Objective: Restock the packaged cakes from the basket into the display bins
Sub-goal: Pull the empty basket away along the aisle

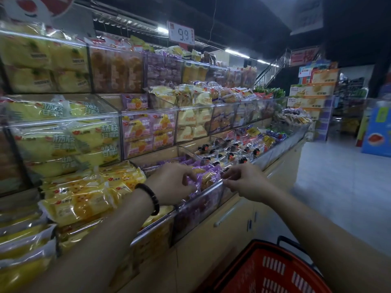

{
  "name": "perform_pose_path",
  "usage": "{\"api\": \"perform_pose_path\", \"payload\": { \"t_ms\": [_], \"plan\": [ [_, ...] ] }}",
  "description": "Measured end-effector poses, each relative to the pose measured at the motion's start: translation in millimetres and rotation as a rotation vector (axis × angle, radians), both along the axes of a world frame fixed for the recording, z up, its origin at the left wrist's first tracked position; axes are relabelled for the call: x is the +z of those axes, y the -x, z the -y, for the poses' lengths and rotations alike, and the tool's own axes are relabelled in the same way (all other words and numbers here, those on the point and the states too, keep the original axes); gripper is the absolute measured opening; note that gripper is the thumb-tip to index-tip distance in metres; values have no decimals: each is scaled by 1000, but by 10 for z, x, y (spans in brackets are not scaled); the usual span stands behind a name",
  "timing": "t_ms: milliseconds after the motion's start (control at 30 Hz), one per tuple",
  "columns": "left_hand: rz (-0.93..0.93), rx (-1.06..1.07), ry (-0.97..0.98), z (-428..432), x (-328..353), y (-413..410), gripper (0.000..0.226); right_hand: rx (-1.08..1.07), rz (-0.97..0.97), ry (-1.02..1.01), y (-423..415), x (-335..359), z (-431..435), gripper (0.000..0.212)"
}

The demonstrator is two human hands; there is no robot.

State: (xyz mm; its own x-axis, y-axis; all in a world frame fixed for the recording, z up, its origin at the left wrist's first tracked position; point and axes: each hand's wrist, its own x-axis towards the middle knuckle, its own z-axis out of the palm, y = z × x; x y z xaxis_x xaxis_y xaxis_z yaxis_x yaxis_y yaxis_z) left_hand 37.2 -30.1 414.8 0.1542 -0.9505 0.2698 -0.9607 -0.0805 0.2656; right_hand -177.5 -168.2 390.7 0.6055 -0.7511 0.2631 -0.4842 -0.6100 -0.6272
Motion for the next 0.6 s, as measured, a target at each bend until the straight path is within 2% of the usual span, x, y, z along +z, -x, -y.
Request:
{"api": "perform_pose_path", "payload": {
  "t_ms": [200,300,433,600],
  "plan": [
    [-264,-67,-45,-318,-135,422,39,-20,133,-166,324,-143,-456,22],
    [-340,-88,-65,-496,-326,579,39,-56,186,-246,492,-286,-699,25],
    [-491,-112,-150,-656,-766,711,37,-159,249,-398,706,-644,-926,27],
    [-518,-154,-349,-584,-1556,845,38,-329,272,-533,1045,-1405,-1097,27]
  ]
}}
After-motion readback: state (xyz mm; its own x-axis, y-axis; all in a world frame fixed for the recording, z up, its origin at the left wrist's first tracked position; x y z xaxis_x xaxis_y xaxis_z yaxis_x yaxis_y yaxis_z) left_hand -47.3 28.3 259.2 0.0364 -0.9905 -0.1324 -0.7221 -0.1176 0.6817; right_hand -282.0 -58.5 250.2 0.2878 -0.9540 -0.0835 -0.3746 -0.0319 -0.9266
